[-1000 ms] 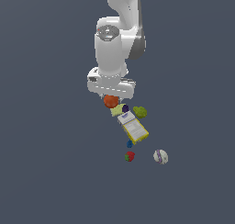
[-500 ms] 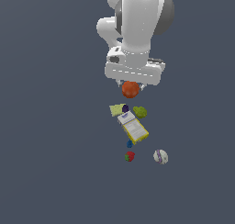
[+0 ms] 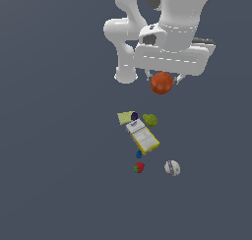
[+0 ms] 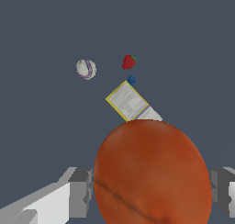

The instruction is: Pick up a designated object from a clutter of objects.

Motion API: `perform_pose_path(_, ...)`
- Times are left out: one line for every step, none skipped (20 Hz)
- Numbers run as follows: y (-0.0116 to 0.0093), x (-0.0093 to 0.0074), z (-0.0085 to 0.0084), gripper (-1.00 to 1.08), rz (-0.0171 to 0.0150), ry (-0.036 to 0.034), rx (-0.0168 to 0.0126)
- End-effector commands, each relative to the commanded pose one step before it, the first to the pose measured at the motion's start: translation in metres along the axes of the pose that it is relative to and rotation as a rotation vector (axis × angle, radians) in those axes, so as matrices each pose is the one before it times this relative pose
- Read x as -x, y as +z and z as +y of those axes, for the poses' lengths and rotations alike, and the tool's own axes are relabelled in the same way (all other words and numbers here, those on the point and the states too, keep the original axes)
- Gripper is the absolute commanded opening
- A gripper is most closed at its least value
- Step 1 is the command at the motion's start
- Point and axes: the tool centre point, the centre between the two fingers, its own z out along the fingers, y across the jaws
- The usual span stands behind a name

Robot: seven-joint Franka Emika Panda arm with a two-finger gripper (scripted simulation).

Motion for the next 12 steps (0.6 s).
perform_pose_path(-0.01259,-0.00058,-0.01129,-1.00,0.00058,0.00107,-0.00090)
perform_pose_path(-0.00364,-0.00026,-0.00339,-1.00,-0.00011,0.00002,-0.00048)
perform_pose_path(-0.00316,-0.00022,-0.00316,-1.00,0.00000,0.00000,0.00000)
perform_pose_path(-0.00275,-0.00022,-0.00275,-1.00,0.00000,0.00000,0.00000)
perform_pose_path(-0.00243,-0.00028,-0.00214,-1.00,-0.00008,0.00008,-0.00047)
perform_pose_path(-0.00195,-0.00024,-0.00196,-1.00,0.00000,0.00000,0.00000)
perform_pose_path(-0.00156,-0.00025,-0.00158,-1.00,0.00000,0.00000,0.00000)
perform_pose_path(-0.00119,-0.00025,-0.00121,-1.00,0.00000,0.00000,0.00000)
perform_pose_path(-0.00084,-0.00025,-0.00086,-1.00,0.00000,0.00000,0.00000)
perform_pose_path(-0.00052,-0.00022,-0.00054,-1.00,0.00000,0.00000,0.00000)
perform_pose_path(-0.00026,-0.00016,-0.00027,-1.00,0.00000,0.00000,0.00000)
perform_pose_path(-0.00007,-0.00005,-0.00008,-1.00,0.00000,0.00000,0.00000)
